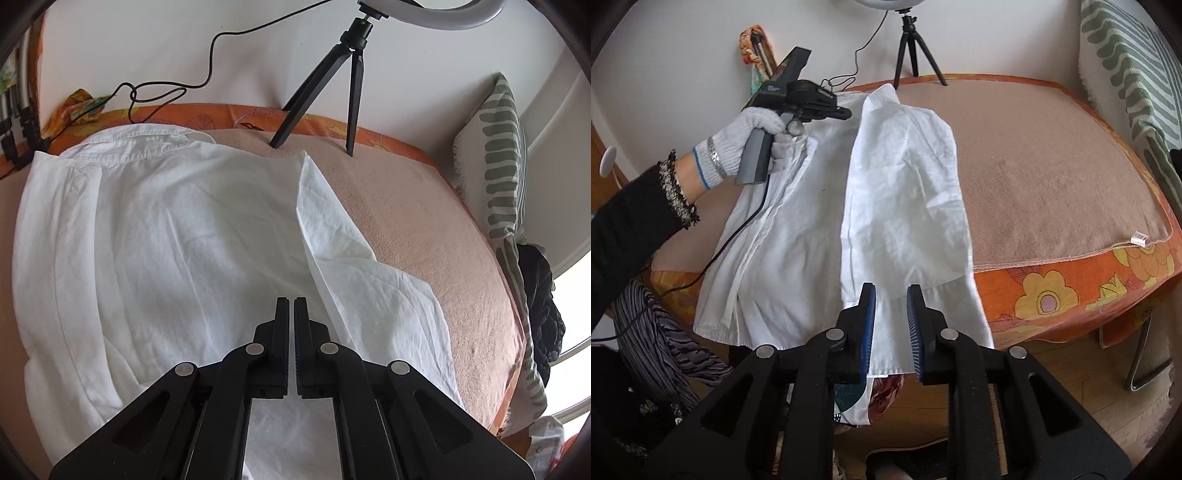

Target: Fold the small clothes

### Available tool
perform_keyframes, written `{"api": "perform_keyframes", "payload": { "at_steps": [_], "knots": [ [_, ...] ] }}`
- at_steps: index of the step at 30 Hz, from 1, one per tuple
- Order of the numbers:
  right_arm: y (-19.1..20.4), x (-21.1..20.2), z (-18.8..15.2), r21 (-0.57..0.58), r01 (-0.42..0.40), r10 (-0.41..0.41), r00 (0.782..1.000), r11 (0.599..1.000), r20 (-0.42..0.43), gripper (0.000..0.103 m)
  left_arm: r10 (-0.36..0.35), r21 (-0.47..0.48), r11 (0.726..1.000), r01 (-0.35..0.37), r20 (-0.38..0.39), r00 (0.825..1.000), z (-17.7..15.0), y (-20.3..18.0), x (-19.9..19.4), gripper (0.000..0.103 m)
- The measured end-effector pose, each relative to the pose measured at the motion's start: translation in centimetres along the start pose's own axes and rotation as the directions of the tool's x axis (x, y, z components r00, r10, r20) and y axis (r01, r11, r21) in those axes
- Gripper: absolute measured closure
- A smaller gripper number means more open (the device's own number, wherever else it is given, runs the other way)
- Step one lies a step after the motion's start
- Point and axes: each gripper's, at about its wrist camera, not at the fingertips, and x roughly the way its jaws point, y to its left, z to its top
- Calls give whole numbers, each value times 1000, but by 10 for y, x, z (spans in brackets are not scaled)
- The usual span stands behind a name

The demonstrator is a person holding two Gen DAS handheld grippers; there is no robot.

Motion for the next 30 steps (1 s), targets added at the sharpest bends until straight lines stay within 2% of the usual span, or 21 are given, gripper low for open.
{"api": "perform_keyframes", "payload": {
  "at_steps": [2,5,9,10,12,15,17,19,22,24,27,30],
  "knots": [
    [10,6,-8,-27,-25,24,1000,999,-20,63,1,1,1000,-1,8,1000,0,-1,-4,102],
    [10,25,-21,-24,-27,26,997,999,-74,62,-3,1,1000,3,14,1000,1,-2,-9,102],
    [-17,55,-38,134,-83,107,977,988,-185,63,-6,-11,1000,6,27,1000,4,-3,-17,101],
    [-19,56,-40,141,-83,109,976,986,-188,62,-9,-13,1000,10,38,999,6,-4,-20,98],
    [-21,46,-38,139,-106,126,982,985,-143,62,-18,9,1000,18,62,998,9,-9,-27,98],
    [-23,19,-26,137,-168,173,985,976,-23,62,-65,41,997,62,79,995,13,-21,-33,98],
    [-24,9,-16,133,-135,129,990,982,50,63,-102,58,993,99,50,994,14,-30,-25,98],
    [-31,13,-10,158,-88,80,995,984,57,62,-164,62,984,165,-29,986,12,-37,-8,97],
    [-42,27,-11,179,-39,38,999,983,13,62,-145,100,983,153,-80,986,0,-47,13,97],
    [-47,33,-18,170,12,-7,1000,985,-28,62,-97,124,986,109,-95,991,-10,-48,21,97],
    [-57,40,-26,179,19,0,995,984,-104,62,-62,135,988,77,-113,992,-22,-41,30,97],
    [-50,43,-36,93,71,-57,987,993,-150,63,-61,152,985,77,-106,992,-31,-34,27,98]
  ]
}}
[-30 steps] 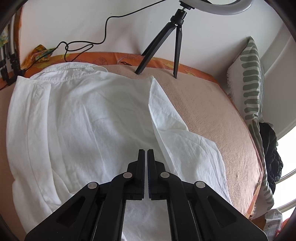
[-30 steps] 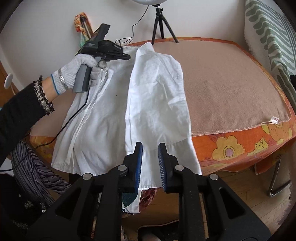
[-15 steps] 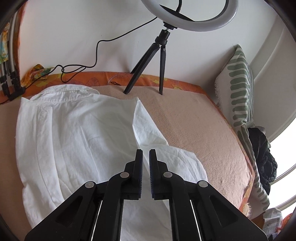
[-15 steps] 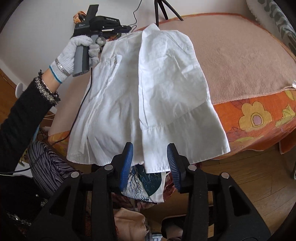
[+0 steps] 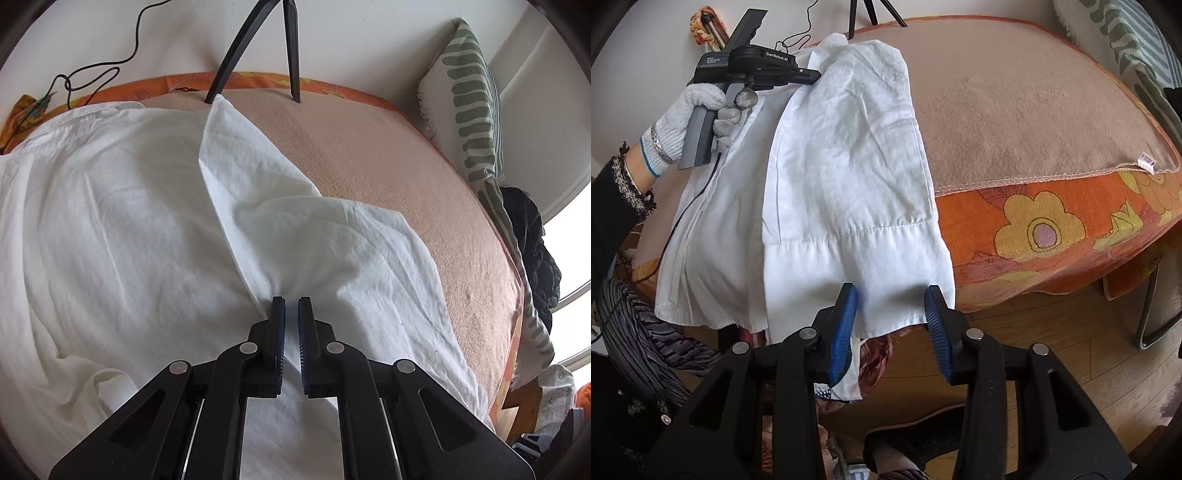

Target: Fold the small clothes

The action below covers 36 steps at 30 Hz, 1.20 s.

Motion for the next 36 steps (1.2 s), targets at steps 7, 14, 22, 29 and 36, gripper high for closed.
{"api": "perform_keyframes", "payload": {
  "at_steps": [7,14,22,29,36],
  "knots": [
    [29,-25,9,-80,11,3,986,997,164,63,31,45,999,-31,-11,999,-7,5,-10,97],
    [55,12,-7,-176,-47,45,999,983,-16,63,50,28,998,-49,-19,999,-7,10,-14,97],
    [26,-41,9,-112,-91,106,984,990,140,62,49,17,999,-50,35,998,29,6,-55,59],
    [-25,-20,36,70,-52,42,988,996,148,59,-14,-74,997,13,-17,1000,69,-22,-32,44],
    [-23,-4,37,45,-96,90,989,994,120,53,11,-210,977,-31,-96,995,77,-32,19,44]
  ]
}}
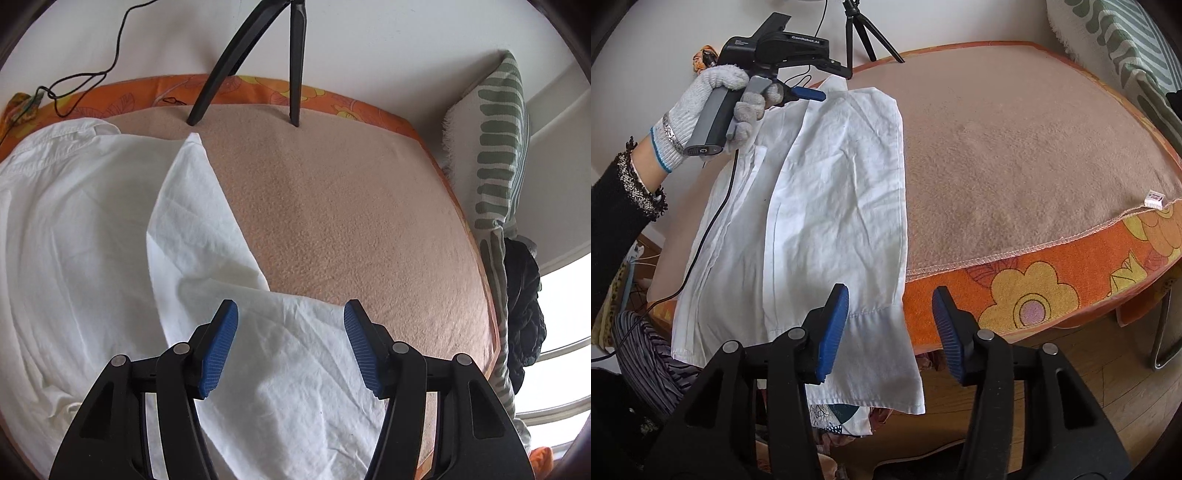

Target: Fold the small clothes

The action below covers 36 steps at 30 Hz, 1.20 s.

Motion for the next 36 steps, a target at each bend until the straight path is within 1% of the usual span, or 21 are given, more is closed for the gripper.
{"api": "perform_keyframes", "payload": {
  "at_steps": [1,4,6,7,9,12,14,15,17,19,20,22,24,27,28,30,36],
  "knots": [
    [2,1,-1,-13,6,-6,1000,1000,-3,53,17,-14,1000,-17,-12,1000,1,-1,6,44],
    [8,5,-1,-37,-8,8,1000,999,-6,53,58,-41,997,-59,-27,998,3,-2,19,44],
    [12,10,-3,-50,-11,10,1000,999,-22,53,81,-56,995,-84,-41,996,3,1,26,43],
    [14,15,-3,-54,-17,15,999,998,-36,53,88,-68,994,-91,-44,995,4,3,27,43],
    [19,17,-5,-78,-18,16,999,997,-36,54,80,-98,992,-82,-29,996,6,9,27,43],
    [24,20,-7,-92,-25,21,999,995,-44,66,65,-124,990,-67,-22,998,7,13,25,43],
    [27,21,-8,-94,-36,32,998,995,-48,85,63,-122,990,-64,-10,998,5,15,23,46],
    [30,21,-9,-98,-45,40,998,994,-51,87,65,-117,991,-64,1,998,3,15,22,47],
    [39,18,-11,-128,-37,32,999,991,-41,94,85,-89,993,-82,29,996,0,14,20,60],
    [50,15,-12,-163,-15,10,1000,987,-28,96,102,-70,993,-98,57,993,-3,18,18,87],
    [54,13,-12,-169,-4,0,1000,986,-21,96,92,-69,994,-88,70,993,-3,22,17,91],
    [61,10,-12,-175,8,-9,1000,985,-7,97,38,-91,995,-31,79,996,-3,33,14,97],
    [68,5,-14,-194,15,-13,1000,981,10,97,9,-98,995,-1,90,996,-3,40,11,98],
    [84,-1,-16,-226,31,-24,999,974,36,98,-9,-108,994,20,105,994,-3,45,5,100],
    [91,-3,-17,-242,43,-33,998,969,45,98,-27,-119,992,40,113,993,-4,48,1,100],
    [106,-5,-19,-295,66,-49,997,953,66,98,-53,-138,988,71,131,990,-3,53,-6,100],
    [151,-11,-26,-423,80,-41,994,902,101,98,-96,-164,979,125,172,980,-5,76,-27,101]
  ]
}}
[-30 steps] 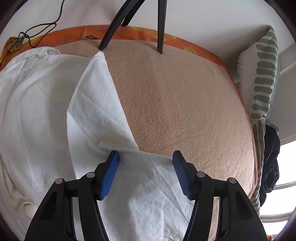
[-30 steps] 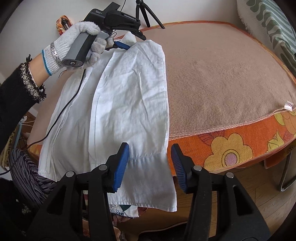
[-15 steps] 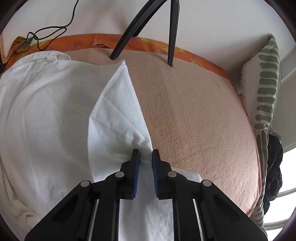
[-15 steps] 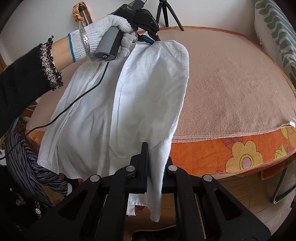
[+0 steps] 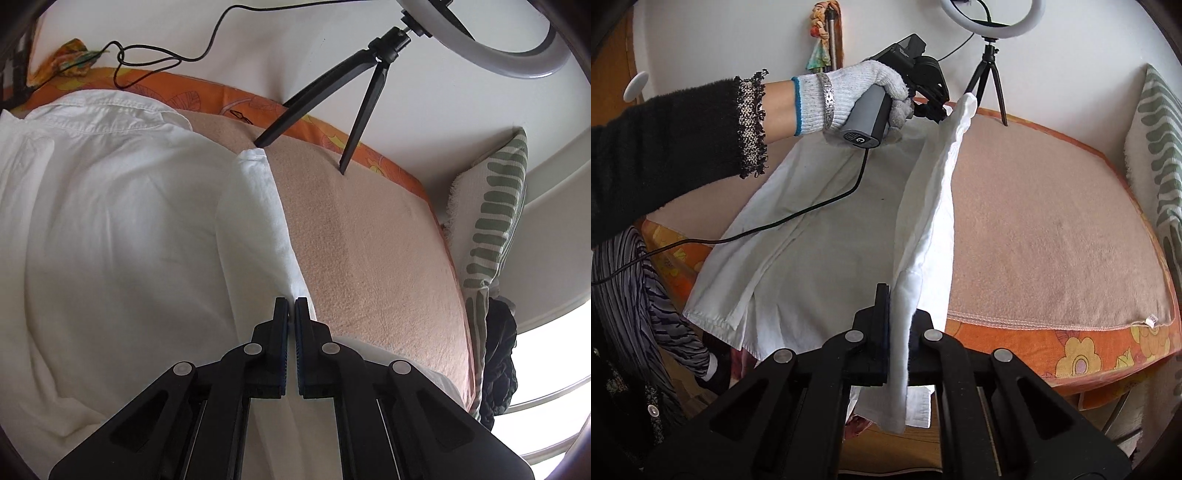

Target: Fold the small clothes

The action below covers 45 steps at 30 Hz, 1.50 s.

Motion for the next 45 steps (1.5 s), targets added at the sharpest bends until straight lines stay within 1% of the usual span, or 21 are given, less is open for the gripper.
{"api": "perform_keyframes", "payload": {
  "at_steps": [8,9,10,11,12,13,15,16,17,19,21,24,25,26,27,28,32,35,38,42,45],
  "knots": [
    [56,34,-2,-173,11,-25,997,985,-76,98,-83,-66,994,84,14,996,2,47,-36,98],
    [62,39,-3,-188,4,-21,996,982,-87,98,-91,-81,992,92,17,996,1,54,-40,93],
    [67,43,-3,-195,-1,-18,995,981,-98,98,-113,-97,989,114,10,994,1,59,-43,80],
    [70,47,-4,-202,-1,-21,994,979,-107,98,-138,-114,984,136,-7,990,1,65,-44,72],
    [74,49,-5,-214,4,-28,993,977,-110,98,-161,-130,979,155,-32,986,0,67,-43,58],
    [76,50,-7,-224,11,-36,993,975,-112,98,-183,-139,975,174,-56,981,-1,70,-44,54],
    [79,52,-7,-222,14,-41,992,975,-116,98,-208,-118,973,196,-104,973,-5,68,-44,53],
    [79,53,-7,-216,16,-42,992,976,-117,99,-188,-90,980,178,-121,975,-9,66,-45,48],
    [79,53,-5,-214,17,-42,993,977,-114,99,-145,-53,989,139,-131,981,-13,64,-46,47],
    [81,50,-3,-217,26,-51,993,976,-108,99,-34,18,999,36,-96,995,-19,62,-54,47],
    [82,46,0,-208,25,-45,994,978,-96,99,18,82,997,-12,-73,997,-24,63,-60,47],
    [86,43,4,-190,15,-32,996,982,-83,99,2,102,995,11,-131,991,-31,71,-56,47],
    [86,44,5,-187,17,-33,996,982,-84,99,-10,105,994,23,-131,991,-33,71,-55,49],
    [88,46,6,-188,18,-35,996,982,-88,99,-11,121,992,24,-111,994,-34,71,-58,55],
    [89,46,6,-190,17,-34,996,982,-88,99,-17,142,989,32,-107,994,-36,69,-58,83],
    [91,47,7,-194,19,-36,996,981,-87,99,-12,155,987,31,-119,993,-37,66,-56,98],
    [94,46,9,-198,15,-31,996,980,-78,99,-15,181,983,30,-85,996,-37,62,-67,99],
    [97,41,10,-194,-6,-7,998,981,-68,99,-13,169,985,23,-58,998,-33,68,-81,100],
    [106,39,8,-209,-27,14,998,977,-62,99,21,198,980,-16,-24,999,-32,74,-94,100],
    [120,53,2,-249,-43,20,995,968,-95,99,66,206,977,-60,-20,998,-38,89,-91,100],
    [124,63,-3,-270,-39,6,992,962,-122,99,43,189,981,-39,-18,999,-42,96,-91,100]
  ]
}}
